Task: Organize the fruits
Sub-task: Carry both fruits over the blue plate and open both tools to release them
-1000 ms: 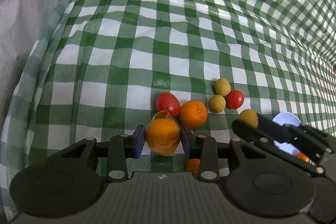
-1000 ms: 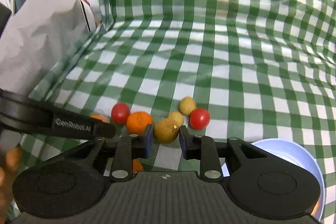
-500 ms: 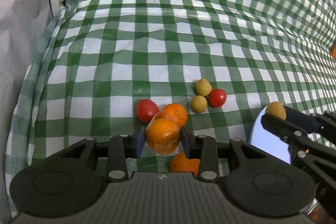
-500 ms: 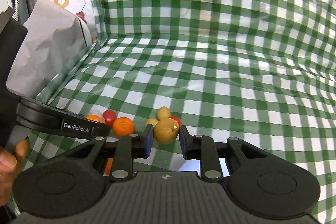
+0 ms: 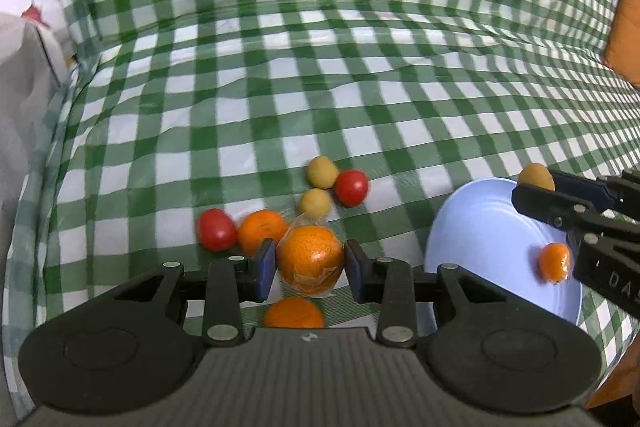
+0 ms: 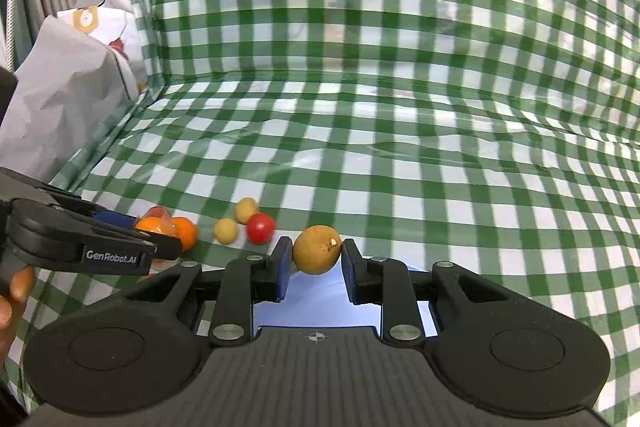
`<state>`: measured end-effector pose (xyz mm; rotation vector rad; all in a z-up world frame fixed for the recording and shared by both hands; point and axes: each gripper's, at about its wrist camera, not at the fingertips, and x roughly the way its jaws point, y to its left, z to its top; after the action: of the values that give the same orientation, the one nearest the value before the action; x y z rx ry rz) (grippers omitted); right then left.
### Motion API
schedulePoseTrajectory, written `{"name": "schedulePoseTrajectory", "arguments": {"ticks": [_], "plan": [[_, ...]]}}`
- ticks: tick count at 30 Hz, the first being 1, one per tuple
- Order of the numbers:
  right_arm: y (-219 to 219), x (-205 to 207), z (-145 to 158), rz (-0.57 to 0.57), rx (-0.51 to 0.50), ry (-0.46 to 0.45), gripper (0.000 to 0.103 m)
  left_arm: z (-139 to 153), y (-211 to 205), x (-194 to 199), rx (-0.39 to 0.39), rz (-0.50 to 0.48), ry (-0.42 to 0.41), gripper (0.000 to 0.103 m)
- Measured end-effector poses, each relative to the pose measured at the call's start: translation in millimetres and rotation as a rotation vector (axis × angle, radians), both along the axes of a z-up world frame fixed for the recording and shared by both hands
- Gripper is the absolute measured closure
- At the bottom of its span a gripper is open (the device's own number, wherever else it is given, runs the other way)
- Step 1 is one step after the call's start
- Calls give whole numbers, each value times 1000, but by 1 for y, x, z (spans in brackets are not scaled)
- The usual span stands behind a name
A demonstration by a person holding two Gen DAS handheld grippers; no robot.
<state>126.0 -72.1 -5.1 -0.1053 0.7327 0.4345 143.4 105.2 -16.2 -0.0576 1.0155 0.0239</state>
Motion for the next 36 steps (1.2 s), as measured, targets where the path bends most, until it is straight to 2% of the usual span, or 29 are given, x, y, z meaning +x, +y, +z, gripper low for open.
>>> {"name": "schedulePoseTrajectory", "arguments": {"ticks": [7, 16, 28, 36], "plan": [[-27, 5, -5, -46, -54, -9, 75, 6, -36, 1, -3, -86, -63, 63], [-59, 11, -6, -94, -60, -3, 75, 12, -79, -1, -17, -195, -133, 63], [-74, 15, -8, -112, -70, 3, 75, 2, -113, -2, -7, -274, -144, 63], [-80, 17, -8, -127, -62, 8, 75, 1, -111, 1, -9, -260, -138, 63]]}}
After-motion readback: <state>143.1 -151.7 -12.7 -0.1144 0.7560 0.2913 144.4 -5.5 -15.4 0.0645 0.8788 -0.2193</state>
